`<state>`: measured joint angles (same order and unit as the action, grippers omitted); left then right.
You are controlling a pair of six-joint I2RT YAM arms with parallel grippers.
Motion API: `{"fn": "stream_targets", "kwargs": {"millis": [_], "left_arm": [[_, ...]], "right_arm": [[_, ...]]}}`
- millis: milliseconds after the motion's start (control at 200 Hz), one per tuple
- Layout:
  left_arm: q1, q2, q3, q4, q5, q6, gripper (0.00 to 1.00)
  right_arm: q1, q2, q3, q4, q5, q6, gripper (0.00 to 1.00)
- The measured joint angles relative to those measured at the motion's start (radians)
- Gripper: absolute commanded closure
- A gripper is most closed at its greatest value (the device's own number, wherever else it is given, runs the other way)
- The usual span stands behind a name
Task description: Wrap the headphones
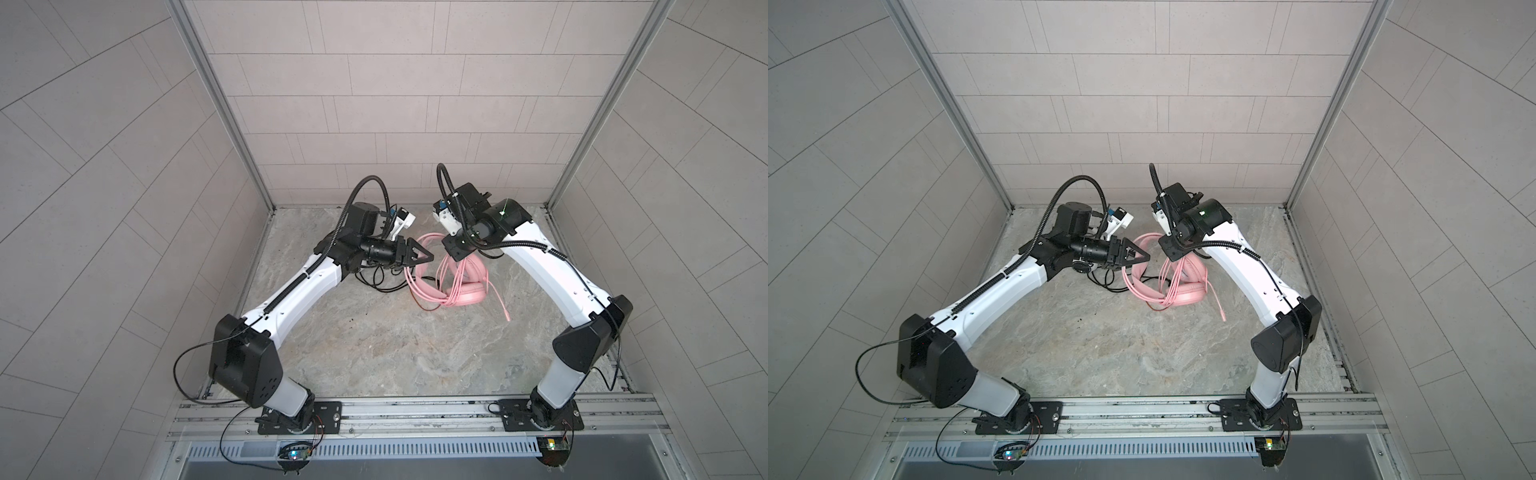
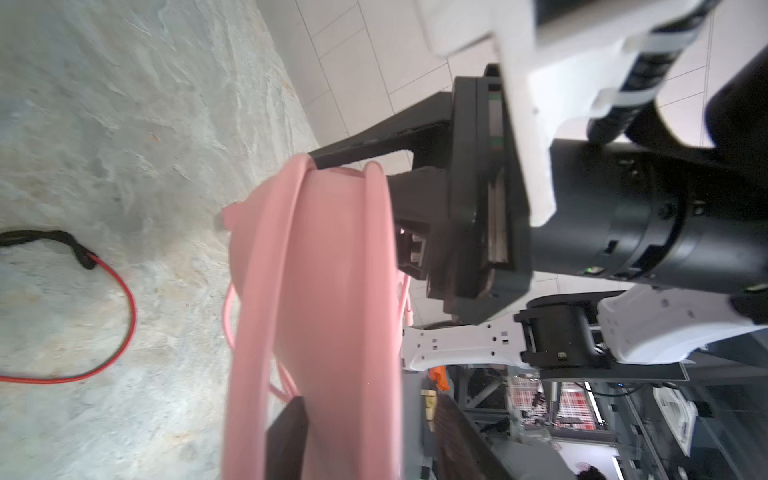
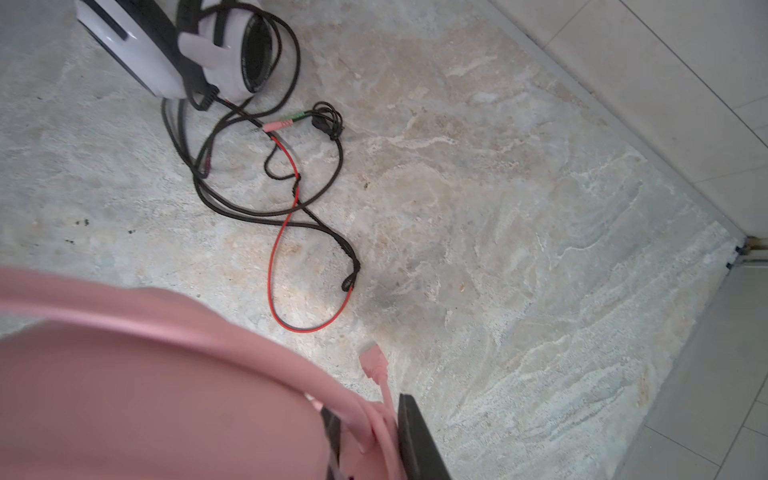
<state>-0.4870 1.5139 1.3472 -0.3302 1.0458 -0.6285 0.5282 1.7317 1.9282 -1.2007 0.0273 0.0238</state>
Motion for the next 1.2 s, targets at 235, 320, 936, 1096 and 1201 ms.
{"fn": "stream_targets", "kwargs": {"millis": [235, 320, 936, 1096, 1201], "left_arm": [[0.058, -0.013, 0.082, -0.291, -0.165, 0.224, 0.2], [0.11, -0.039, 0.076, -0.354, -0.252, 0.266, 0.2], [0.282, -0.127, -0.232, -0.352, -0.385, 0.383, 0.2], [0.29, -0.141, -0.243, -0.343, -0.387, 0.383, 0.2], [0.309, -0.141, -0.246, -0.331, -0.386, 0.382, 0.2]], "right_arm": [[-0.149, 0.034, -0.05, -0.007, 0.056, 0.005, 0.92], [-0.24, 0.085, -0.042, -0.008, 0.079, 0.013, 0.92], [-0.679, 0.901, 0.755, -0.183, 0.049, 0.116, 0.88], [-0.686, 0.9, 0.747, -0.177, 0.045, 0.119, 0.66], [-0.684, 0.9, 0.73, -0.159, 0.018, 0.121, 0.48]]}}
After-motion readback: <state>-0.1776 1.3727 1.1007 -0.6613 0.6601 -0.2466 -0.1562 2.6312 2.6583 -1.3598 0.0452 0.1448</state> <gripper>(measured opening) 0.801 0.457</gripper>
